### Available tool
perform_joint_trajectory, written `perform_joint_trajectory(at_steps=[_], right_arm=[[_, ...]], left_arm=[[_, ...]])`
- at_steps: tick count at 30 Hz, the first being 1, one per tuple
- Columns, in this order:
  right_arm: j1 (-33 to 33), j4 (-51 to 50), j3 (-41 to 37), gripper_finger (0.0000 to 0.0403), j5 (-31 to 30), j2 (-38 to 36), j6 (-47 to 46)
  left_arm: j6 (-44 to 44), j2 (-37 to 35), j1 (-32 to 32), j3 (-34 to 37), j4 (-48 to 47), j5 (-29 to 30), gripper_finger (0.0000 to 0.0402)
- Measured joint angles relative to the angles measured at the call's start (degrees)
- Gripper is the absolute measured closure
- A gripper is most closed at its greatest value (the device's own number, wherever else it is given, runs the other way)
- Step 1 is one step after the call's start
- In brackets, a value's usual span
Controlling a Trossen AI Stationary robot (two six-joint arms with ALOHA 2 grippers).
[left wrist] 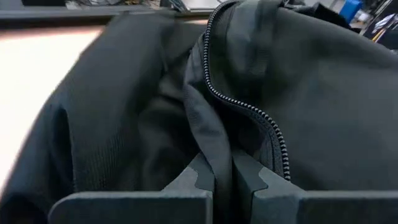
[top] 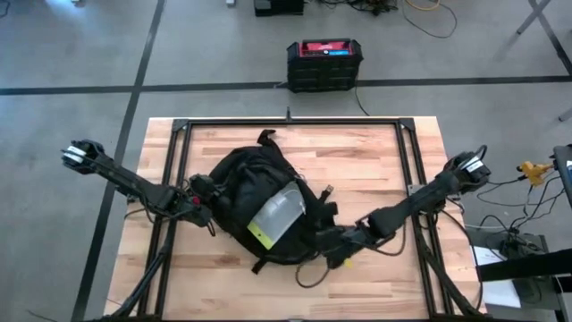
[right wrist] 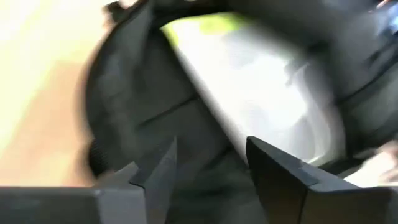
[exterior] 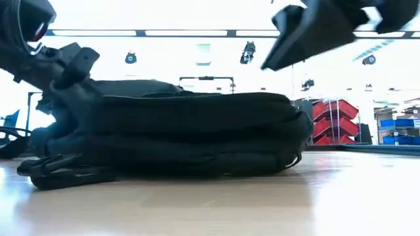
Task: Unpack backpack
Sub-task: Remove the white zip bag from the black backpack
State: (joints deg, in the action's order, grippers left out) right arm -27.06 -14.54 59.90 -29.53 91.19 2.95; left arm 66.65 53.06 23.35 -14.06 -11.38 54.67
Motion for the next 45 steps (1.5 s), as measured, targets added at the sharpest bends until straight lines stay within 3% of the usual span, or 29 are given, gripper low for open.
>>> perform_joint_trajectory(at_steps=[4,11,19,27,33,38,42,45], right_arm=[[4.6,0.7,3.8,0.0189,1.0,3.6,6.3],[10.2,8.0,8.4,0.0167,15.5,14.7,15.2],[11.8,7.7,14.3,0.0174,11.7,23.9,21.7],[11.9,7.8,15.8,0.0204,8.1,23.9,21.2],[12.0,11.8,16.0,0.0219,-5.7,24.0,21.1],[12.6,11.9,15.8,0.0224,0.6,24.2,20.0],[12.9,12.1,15.7,0.0231,0.8,24.7,18.5],[13.4,11.9,15.7,0.0277,0.8,24.9,17.0]], left_arm=[[3.5,1.7,0.0,1.5,0.4,-0.5,0.0401],[4.6,5.3,0.0,1.6,2.1,-1.9,0.0401],[6.1,9.1,0.0,1.6,3.9,-2.8,0.0401],[6.1,11.4,0.0,1.7,5.8,-3.0,0.0401],[6.1,12.7,0.0,1.7,8.0,-3.6,0.0401],[5.9,14.0,0.0,1.8,9.0,-3.8,0.0401],[5.8,14.1,0.0,1.8,9.8,-4.0,0.0401],[5.3,13.5,0.0,1.8,10.7,-4.4,0.0401]])
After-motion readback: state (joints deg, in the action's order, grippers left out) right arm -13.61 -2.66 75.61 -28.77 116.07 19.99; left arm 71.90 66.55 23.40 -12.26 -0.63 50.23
